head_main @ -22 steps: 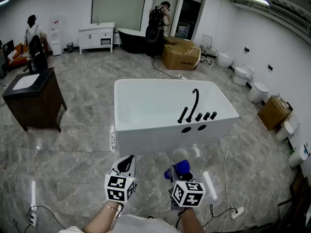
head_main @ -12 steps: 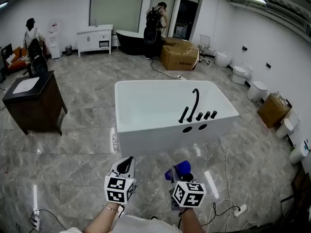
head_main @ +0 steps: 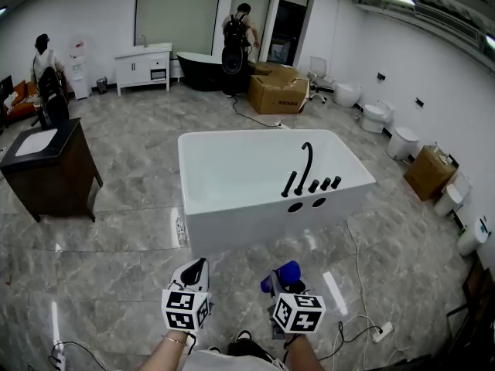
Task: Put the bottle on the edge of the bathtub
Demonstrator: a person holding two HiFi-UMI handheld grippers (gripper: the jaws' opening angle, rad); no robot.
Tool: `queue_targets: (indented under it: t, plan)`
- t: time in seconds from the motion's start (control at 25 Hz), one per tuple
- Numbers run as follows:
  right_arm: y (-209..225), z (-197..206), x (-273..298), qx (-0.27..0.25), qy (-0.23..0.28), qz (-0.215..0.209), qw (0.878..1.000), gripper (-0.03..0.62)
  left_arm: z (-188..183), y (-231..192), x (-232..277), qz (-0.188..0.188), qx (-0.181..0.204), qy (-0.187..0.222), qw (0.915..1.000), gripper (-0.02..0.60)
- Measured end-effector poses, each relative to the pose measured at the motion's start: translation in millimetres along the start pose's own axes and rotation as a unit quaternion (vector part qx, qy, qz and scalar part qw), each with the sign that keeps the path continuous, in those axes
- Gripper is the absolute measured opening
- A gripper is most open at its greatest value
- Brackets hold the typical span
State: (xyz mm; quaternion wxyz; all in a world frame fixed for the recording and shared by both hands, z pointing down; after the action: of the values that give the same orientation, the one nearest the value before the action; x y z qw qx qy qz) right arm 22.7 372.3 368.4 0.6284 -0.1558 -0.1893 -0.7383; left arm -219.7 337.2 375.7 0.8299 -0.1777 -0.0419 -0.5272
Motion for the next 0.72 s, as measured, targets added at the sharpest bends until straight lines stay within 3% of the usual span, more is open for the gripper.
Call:
queue_targets:
  t: [0.72]
  plan:
    - [24, -22, 63, 0.002, -0.006, -0.005, 1.0, 0.172, -12, -28, 55, -0.03, -0.004, -0.01, 0.9995, 0.006]
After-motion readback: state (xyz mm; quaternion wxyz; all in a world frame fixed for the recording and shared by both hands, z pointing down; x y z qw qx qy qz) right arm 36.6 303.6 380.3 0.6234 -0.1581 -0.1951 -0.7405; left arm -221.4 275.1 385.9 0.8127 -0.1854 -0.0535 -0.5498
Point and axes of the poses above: the fingertips, and each gripper's own axes: x forward along the fingers, y to its right, z out of its underside, the point moved 7 cm from there along -x, backward along the fingers, and after that the axes turned 6 degrees about -x, right-handed, at the moved point
